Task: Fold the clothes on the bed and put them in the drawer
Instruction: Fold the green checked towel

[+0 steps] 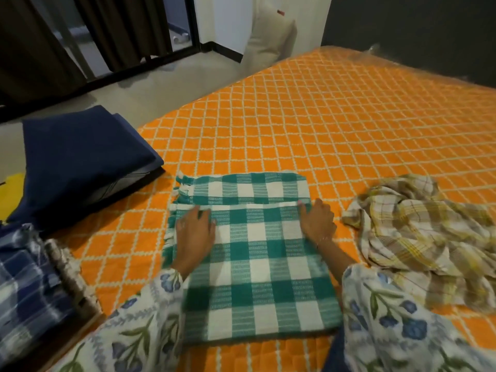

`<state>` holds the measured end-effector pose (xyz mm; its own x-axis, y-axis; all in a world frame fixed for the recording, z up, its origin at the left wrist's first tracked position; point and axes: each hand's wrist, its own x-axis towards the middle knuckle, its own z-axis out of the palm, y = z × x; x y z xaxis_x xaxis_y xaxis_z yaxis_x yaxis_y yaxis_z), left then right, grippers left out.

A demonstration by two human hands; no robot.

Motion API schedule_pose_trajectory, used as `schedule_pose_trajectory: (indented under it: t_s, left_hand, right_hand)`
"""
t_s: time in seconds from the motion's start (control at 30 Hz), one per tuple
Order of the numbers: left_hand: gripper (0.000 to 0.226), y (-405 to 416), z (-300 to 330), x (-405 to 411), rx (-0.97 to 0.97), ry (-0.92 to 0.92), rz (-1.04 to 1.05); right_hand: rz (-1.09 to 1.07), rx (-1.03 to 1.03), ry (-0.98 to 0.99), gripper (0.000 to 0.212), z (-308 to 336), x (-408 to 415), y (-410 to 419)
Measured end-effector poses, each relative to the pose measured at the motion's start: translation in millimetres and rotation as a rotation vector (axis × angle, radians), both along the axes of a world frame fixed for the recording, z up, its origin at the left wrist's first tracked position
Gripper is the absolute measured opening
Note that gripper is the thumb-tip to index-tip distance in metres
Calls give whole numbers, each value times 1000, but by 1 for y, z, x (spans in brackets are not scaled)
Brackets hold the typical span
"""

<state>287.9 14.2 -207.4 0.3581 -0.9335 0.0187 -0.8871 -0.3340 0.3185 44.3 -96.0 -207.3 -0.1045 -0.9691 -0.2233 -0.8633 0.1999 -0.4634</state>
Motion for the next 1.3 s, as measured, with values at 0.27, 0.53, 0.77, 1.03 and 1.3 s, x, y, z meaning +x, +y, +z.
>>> schedule_pose_trajectory:
  t_s: [0.27, 0.53, 0.77, 1.03, 1.3]
  left_hand:
    - [70, -95, -4, 77, 216, 764, 583]
    - [34, -112, 9, 121, 170, 1306, 488]
    - [33, -120, 13, 101, 354, 1249, 230]
    - [32, -96, 41, 84, 652, 204, -531]
    - [16, -43, 31, 72, 15, 113, -210]
  right_hand:
    - [-135, 552, -702, 54, -10, -2, -121]
    - [-20, 470, -1364, 50, 4, -5, -148]
    - [265, 574, -1167, 55, 6, -31, -132]
    - [754, 381, -416, 45, 5, -20, -94]
    - [616, -245, -106, 34, -26, -29, -37]
